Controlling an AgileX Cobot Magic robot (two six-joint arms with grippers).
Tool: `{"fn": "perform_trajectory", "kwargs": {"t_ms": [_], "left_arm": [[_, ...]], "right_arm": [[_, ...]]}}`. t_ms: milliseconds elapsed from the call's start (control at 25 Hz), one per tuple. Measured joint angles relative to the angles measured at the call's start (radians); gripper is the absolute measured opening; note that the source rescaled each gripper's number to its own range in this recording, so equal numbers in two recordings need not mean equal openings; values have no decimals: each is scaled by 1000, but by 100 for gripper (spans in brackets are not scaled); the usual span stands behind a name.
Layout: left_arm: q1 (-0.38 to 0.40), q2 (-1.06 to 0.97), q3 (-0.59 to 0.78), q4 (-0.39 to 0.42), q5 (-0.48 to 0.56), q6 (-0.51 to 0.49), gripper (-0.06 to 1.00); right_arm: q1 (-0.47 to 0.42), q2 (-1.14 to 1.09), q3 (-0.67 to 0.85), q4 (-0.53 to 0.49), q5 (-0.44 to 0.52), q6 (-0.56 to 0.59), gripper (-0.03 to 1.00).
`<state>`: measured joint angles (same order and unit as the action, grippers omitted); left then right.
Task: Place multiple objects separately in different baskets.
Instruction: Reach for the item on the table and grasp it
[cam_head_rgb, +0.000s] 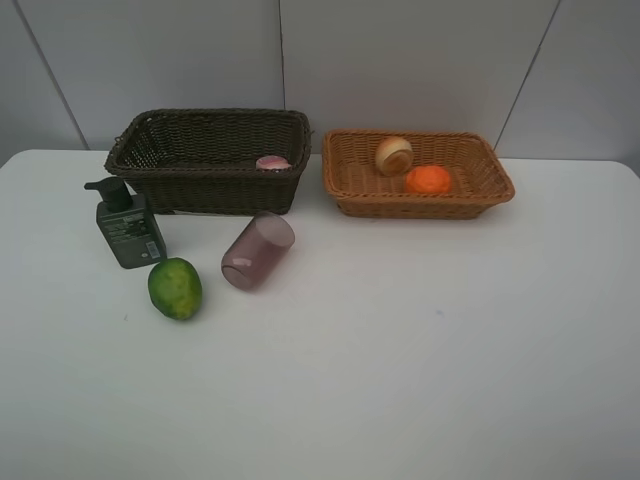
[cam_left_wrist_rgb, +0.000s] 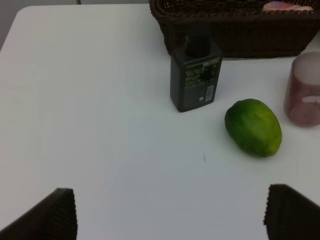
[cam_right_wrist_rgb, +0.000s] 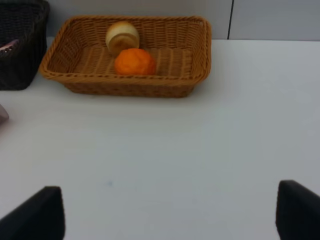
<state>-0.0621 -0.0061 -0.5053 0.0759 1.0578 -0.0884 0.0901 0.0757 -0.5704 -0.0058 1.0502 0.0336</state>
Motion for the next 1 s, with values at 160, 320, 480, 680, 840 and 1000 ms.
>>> {"fn": "perform_trajectory", "kwargs": {"t_ms": [160, 320, 480, 680, 840, 1000], "left_arm": [[0, 0, 0, 0, 0, 0, 94], [0, 0, 0, 0, 0, 0, 94], [0, 0, 0, 0, 0, 0, 94], [0, 0, 0, 0, 0, 0, 94], [0, 0, 0, 0, 0, 0, 94], [0, 0, 0, 0, 0, 0, 94]], "right_arm": [[0, -48, 26, -6, -13, -1, 87], [-11, -78, 46, -45, 6, -1, 87], [-67, -79, 48, -50, 8, -1, 87], [-105, -79, 48, -51, 8, -1, 87], [-105, -79, 48, -51, 8, 0, 87], [-105, -79, 48, -51, 8, 0, 87]]}}
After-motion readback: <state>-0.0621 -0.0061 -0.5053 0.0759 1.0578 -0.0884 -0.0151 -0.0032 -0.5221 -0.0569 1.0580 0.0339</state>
